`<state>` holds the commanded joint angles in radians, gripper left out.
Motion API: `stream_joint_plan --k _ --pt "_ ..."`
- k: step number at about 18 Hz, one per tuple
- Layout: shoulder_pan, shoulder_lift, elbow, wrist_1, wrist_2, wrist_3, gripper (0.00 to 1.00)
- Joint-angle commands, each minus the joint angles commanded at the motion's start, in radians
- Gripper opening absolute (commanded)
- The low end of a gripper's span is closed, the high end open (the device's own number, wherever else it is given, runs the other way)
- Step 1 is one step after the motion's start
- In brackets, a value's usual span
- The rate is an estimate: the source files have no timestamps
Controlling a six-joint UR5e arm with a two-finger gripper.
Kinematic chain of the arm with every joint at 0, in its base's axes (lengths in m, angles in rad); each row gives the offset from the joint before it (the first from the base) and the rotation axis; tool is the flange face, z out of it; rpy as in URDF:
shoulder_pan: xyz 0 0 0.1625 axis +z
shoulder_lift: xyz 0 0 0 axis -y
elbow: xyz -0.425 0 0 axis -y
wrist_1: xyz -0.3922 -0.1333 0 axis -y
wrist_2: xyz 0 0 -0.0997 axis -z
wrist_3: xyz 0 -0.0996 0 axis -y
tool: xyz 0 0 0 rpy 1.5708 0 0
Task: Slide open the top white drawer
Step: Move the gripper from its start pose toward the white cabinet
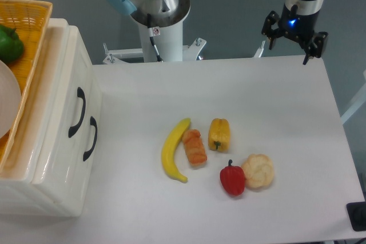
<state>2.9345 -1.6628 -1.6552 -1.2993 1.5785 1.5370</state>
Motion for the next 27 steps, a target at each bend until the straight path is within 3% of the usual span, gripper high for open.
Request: stream_joint_plan --k 15,20,23,27 --pt "-0.028 -0.008 -0.034 -0.002 -0.003 -0.018 1.00" --pt "-0.054 -0.008 -0.038 -0.026 -0.002 -0.125 1.00" --pt "-0.124 0.000 -0.031 -0.023 -0.005 -0.357 1.00" --pt "-0.181 -0.005 -0.015 -0.023 -0.011 -0.492 1.00"
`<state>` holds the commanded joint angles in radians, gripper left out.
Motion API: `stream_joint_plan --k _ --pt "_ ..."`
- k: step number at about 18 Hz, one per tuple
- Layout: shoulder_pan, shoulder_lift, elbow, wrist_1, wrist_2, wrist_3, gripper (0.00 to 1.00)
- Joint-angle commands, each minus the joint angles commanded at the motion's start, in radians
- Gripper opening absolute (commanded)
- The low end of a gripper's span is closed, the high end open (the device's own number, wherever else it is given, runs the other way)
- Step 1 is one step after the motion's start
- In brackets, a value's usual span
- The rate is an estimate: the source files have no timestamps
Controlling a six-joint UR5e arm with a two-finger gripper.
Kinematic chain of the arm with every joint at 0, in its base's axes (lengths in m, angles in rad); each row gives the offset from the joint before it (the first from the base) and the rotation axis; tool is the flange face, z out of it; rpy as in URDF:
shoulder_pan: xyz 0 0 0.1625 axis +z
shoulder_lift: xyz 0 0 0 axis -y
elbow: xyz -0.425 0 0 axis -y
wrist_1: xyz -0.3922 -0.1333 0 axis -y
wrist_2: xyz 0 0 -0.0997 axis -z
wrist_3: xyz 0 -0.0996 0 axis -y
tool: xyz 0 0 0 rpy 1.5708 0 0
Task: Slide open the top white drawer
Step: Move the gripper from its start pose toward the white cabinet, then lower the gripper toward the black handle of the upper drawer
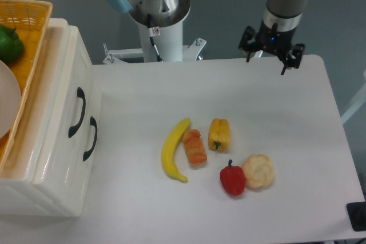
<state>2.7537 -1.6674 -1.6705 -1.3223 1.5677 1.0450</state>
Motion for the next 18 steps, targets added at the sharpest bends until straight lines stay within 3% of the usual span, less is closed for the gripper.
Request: stream_joint_plan --k 8,13,15,18 --pt "-0.163 -0.028 0.014 0.003 -0.005 -0.327 1.00" --pt "-0.273 -0.067 0.048 0.005 -0.005 -0.560 1.00" --pt "-0.319 -0.081 0.090 -0.001 -0.014 -0.635 1.00" --pt "-0.333 -0.077 0.094 -0.002 -0.041 -0.727 1.00"
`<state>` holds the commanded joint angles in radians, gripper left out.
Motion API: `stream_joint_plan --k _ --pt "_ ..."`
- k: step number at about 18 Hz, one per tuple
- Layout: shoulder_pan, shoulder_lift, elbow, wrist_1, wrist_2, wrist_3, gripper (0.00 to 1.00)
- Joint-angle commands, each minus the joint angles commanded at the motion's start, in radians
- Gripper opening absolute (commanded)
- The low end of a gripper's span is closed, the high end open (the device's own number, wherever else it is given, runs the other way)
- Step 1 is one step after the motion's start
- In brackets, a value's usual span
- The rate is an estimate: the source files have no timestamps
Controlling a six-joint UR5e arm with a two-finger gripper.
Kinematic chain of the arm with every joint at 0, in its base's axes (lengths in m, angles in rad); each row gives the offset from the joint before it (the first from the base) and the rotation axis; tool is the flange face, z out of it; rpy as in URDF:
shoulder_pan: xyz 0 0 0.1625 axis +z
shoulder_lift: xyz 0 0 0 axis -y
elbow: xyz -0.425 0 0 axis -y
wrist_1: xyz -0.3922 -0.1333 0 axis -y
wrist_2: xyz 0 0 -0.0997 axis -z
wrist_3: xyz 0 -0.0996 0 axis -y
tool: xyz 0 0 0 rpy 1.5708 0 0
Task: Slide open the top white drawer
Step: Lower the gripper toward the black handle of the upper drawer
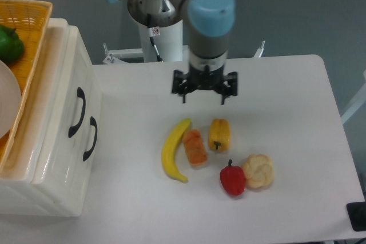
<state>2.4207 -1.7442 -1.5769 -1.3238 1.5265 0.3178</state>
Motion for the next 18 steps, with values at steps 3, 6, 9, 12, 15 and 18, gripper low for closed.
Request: stream_joint_plan --k 3,6,9,12,15,18 --pt "-0.014 0.008 0.000 -0.003 -0.051 -0.046 1.00" --pt "-0.028 0.011 0.005 0.002 -0.098 -0.111 1.00" --pt "-0.064 0.012 0.003 -0.008 -0.095 -0.141 1.00" --pt "-0.086 0.012 0.008 -0.028 -0.091 -0.154 1.00" --pt "-0.107 0.014 0.008 -0.031 -0.095 -0.206 1.00" --pt "-0.107 0.014 0.008 -0.044 -0.126 -0.253 1.00"
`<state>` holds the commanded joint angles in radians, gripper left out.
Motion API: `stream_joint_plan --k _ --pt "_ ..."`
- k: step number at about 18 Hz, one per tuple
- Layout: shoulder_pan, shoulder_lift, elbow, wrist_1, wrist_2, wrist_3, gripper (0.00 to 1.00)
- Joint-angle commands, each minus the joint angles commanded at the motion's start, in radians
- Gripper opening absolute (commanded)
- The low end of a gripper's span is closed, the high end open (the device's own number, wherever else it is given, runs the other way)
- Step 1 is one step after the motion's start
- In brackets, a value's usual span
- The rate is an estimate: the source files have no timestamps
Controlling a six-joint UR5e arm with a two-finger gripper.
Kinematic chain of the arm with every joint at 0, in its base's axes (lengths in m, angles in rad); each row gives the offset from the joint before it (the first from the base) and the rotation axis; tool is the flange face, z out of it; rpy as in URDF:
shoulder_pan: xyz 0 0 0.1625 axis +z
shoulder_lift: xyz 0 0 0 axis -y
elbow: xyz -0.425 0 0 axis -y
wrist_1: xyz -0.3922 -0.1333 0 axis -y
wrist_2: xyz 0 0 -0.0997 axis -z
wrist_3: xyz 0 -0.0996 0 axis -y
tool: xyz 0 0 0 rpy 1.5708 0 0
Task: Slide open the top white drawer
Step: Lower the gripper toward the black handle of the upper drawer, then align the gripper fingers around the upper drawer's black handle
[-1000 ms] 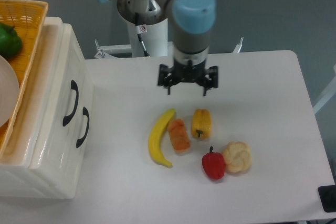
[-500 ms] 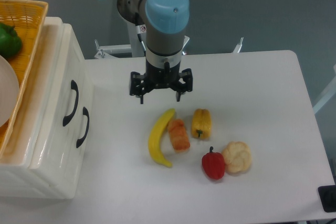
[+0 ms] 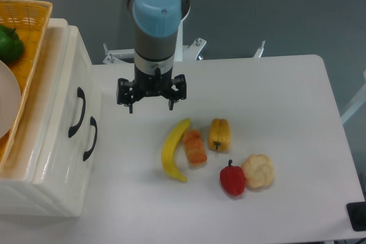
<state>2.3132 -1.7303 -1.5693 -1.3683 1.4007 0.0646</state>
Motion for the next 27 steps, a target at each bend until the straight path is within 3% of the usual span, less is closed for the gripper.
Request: stream_joint_plan --k 12,18,21,27 --pt "-0.024 -0.021 0.005 -0.006 -0.123 -0.086 1.00" --pt "-0.060 -0.038 0.006 -0.005 -0.140 -0.051 1.00" --pt "-0.074 -0.037 0.006 -0.034 -0.135 0.035 1.00" --pt "-0.077 -0.037 0.002 -0.055 -0.134 0.044 1.00"
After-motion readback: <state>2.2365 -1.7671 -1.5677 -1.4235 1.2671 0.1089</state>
